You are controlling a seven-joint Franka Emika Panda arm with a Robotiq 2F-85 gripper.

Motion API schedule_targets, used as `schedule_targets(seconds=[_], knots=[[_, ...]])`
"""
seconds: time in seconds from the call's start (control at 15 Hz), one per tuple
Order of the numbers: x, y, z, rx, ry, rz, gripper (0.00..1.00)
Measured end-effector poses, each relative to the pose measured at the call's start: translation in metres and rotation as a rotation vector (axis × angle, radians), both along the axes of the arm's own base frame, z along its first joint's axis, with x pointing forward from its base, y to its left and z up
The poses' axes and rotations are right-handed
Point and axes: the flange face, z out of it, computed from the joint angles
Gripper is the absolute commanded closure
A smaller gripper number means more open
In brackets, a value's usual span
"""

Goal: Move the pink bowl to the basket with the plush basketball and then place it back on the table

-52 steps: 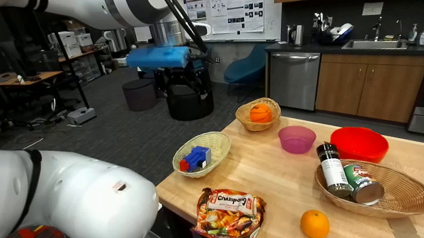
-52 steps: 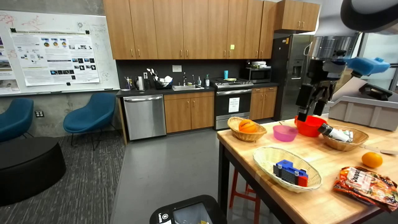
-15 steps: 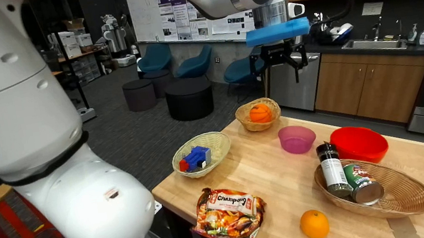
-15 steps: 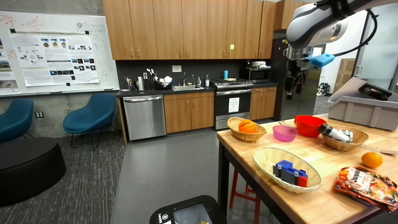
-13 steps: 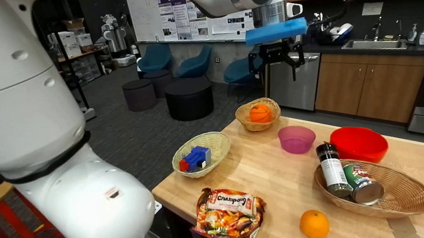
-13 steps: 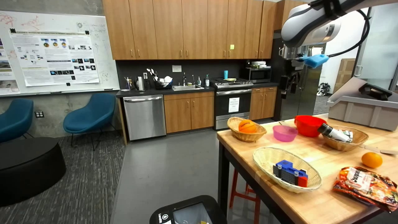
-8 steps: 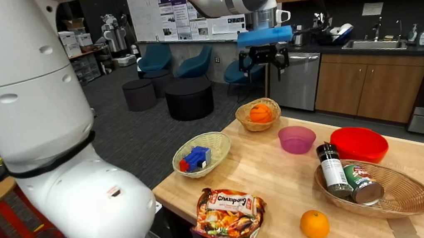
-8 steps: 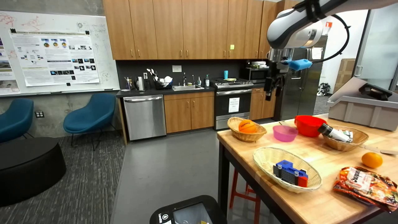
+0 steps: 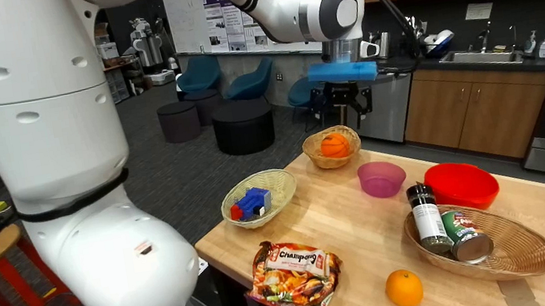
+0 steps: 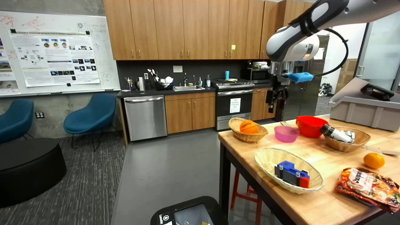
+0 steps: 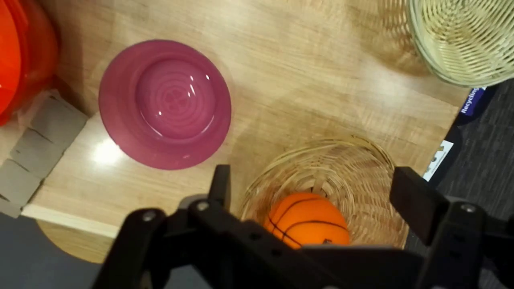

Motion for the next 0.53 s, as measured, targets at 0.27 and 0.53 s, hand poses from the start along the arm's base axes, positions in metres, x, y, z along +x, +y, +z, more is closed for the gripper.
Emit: schedule_targets(seconds=[0.27,0.53], knots=[[-0.017,-0.021,-0.023,0.014,0.058,-0.060,0.00],[-0.024,-0.023,-0.035,0.021,0.088,-0.087,0.00]])
